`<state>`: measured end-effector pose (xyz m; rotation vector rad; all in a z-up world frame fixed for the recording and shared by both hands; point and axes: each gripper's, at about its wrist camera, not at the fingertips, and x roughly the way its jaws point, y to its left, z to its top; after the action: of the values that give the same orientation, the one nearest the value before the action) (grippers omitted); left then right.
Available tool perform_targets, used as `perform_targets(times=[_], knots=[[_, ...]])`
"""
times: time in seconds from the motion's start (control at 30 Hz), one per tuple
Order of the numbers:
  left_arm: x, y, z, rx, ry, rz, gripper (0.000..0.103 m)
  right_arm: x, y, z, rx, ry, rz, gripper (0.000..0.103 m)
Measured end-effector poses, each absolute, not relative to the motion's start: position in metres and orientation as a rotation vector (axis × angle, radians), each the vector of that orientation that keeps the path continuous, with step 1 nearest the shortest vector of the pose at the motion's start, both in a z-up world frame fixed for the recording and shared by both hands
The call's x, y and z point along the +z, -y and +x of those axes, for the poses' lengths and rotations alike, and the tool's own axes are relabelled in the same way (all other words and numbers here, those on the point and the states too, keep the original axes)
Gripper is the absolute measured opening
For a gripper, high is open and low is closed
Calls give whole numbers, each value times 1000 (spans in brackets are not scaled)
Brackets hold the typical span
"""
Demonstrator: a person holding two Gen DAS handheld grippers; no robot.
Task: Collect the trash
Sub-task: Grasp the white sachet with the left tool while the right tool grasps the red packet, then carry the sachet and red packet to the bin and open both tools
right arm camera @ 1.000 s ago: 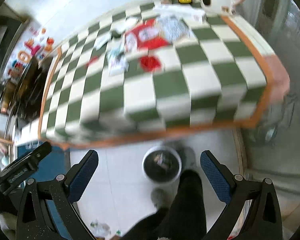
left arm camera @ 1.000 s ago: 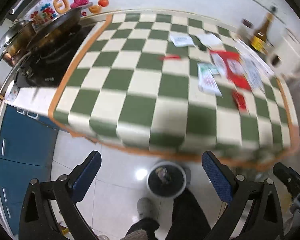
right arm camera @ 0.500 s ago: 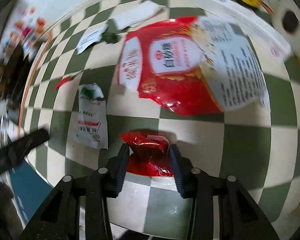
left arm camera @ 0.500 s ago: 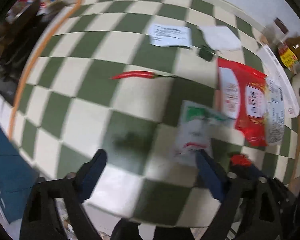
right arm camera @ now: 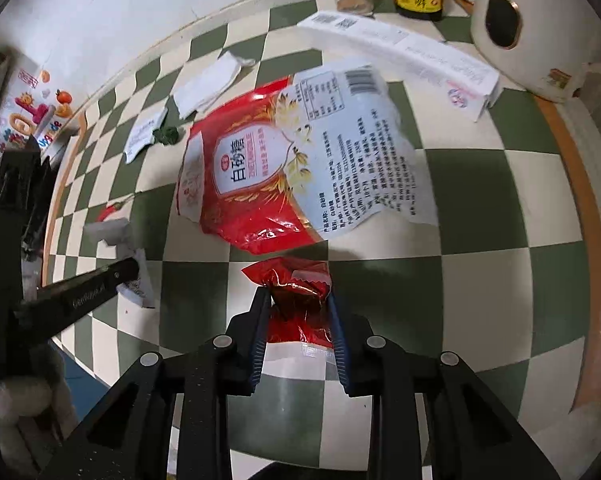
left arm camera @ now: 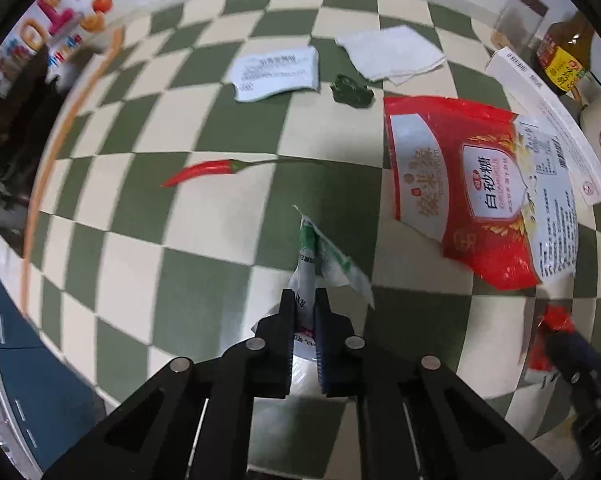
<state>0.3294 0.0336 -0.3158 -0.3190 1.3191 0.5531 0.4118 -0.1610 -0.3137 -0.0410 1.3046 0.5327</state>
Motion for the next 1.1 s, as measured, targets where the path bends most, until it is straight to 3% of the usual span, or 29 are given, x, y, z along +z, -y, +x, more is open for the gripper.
perform_targets(times=[0.33, 0.7, 0.9, 1.1], knots=[[-241, -9, 250, 580, -1097, -192, 4, -263, 175, 347, 477, -1157, -34, 30], [-189, -11, 110, 461, -965, -168, 4, -188, 185, 179, 342, -916, -92, 29], [-210, -5, 59, 417, -1033, -183, 4, -197, 189, 95, 327, -940, -88, 29], [-282, 4, 43, 410, -1189, -222, 4, -258, 199, 61, 323, -1078, -98, 29]])
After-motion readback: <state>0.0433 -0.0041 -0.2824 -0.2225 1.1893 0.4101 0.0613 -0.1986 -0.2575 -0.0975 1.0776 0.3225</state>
